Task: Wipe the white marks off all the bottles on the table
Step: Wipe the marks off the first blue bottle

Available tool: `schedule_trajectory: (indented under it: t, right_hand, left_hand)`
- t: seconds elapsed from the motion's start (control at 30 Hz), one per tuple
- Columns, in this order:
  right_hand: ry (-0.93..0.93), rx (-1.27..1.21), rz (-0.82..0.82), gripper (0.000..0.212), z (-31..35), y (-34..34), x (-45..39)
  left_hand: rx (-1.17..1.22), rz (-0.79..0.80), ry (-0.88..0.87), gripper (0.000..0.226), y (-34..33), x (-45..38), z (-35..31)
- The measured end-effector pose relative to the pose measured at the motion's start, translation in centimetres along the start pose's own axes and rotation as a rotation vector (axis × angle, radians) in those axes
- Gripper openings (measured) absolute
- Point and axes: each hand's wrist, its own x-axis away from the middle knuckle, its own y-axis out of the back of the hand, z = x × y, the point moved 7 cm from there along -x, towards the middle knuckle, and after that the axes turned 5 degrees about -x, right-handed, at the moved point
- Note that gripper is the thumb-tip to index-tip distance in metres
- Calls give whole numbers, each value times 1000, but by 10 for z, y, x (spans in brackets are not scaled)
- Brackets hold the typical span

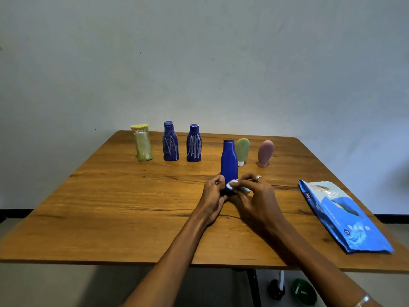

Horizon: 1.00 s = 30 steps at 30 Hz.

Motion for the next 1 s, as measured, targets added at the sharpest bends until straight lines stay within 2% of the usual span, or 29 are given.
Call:
schedule_trajectory:
  t: [0.17, 0.33, 0.5, 0.57, 0.67, 0.73, 0.9, 1.0]
  right_hand:
    - [26, 42, 15, 24, -2, 5, -5]
    - [34, 34, -184, 26, -6, 24, -39]
    - [64, 45, -367, 24, 6, 39, -69]
    - [87, 77, -350, 27, 15, 34, -71]
    - [183, 198, -164, 29, 30, 13, -66]
    - [209, 253, -121, 30, 37, 9, -66]
    - [78, 100, -342, 23, 32, 35, -77]
    - [68, 90, -377, 19, 32, 37, -79]
  left_hand:
    - [-39, 29, -10, 32, -4, 2, -2]
    - [-116, 91, -63, 35, -11, 6, -3]
    - [-228, 59, -120, 36, -10, 5, -4]
    - [-321, 11, -159, 35, -10, 7, -6]
    - [-422, -37, -225, 36, -10, 9, -13]
    - [-440, -50, -233, 38, -9, 9, -14]
    - [-503, -107, -220, 40, -6, 8, -12]
    - [-483, -132, -208, 38, -5, 9, -13]
